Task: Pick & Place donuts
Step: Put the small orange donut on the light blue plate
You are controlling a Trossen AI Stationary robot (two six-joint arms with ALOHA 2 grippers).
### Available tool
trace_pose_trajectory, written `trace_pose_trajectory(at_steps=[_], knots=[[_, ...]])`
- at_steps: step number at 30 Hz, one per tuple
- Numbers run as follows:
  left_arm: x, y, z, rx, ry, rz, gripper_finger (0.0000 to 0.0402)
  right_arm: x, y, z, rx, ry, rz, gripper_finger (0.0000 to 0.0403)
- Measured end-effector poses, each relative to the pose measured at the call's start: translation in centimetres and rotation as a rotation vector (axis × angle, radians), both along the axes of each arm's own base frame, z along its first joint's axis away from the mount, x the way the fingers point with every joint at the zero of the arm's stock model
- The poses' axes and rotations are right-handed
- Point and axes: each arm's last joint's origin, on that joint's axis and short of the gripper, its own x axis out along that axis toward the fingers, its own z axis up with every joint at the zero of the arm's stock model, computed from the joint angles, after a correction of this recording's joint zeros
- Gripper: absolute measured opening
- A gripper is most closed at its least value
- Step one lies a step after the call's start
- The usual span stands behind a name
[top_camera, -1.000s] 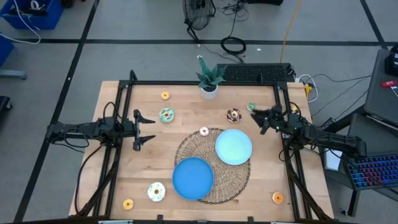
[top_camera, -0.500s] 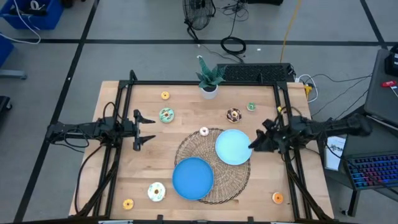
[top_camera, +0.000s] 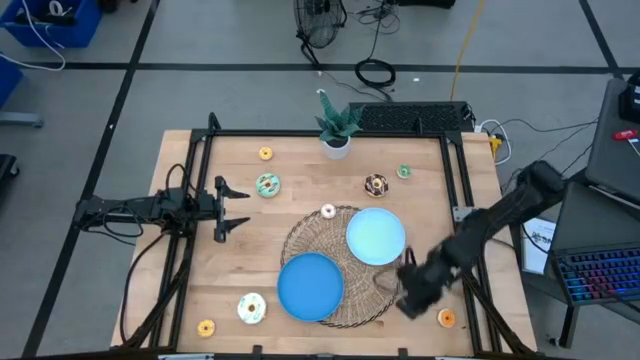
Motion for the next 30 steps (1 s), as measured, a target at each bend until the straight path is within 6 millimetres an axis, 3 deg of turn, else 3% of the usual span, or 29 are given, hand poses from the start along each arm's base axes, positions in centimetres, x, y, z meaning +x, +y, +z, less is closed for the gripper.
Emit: trace_pose_trajectory(at_steps=[4,9,20,30], knots=[[0.0,0.0,0.0,0.000,0.001,0.000,0.0306,-0.6,3.1,-2.2,0.011,0.166,-0.040,0.0140],[0.0,0.0,0.0,0.000,0.000,0.000,0.0306,-1.6,4.7,-4.0,-0.050,0.291,-0.097,0.0134],[0.0,0.0,0.0,0.000,0.000,0.000,0.0306,-2.9,4.5,-5.5,-0.241,0.350,-0.136,0.0122],[0.0,0.0,0.0,0.000,0.000,0.000,0.0306,-3.3,4.6,-4.9,-0.169,0.513,-0.185,0.0113]])
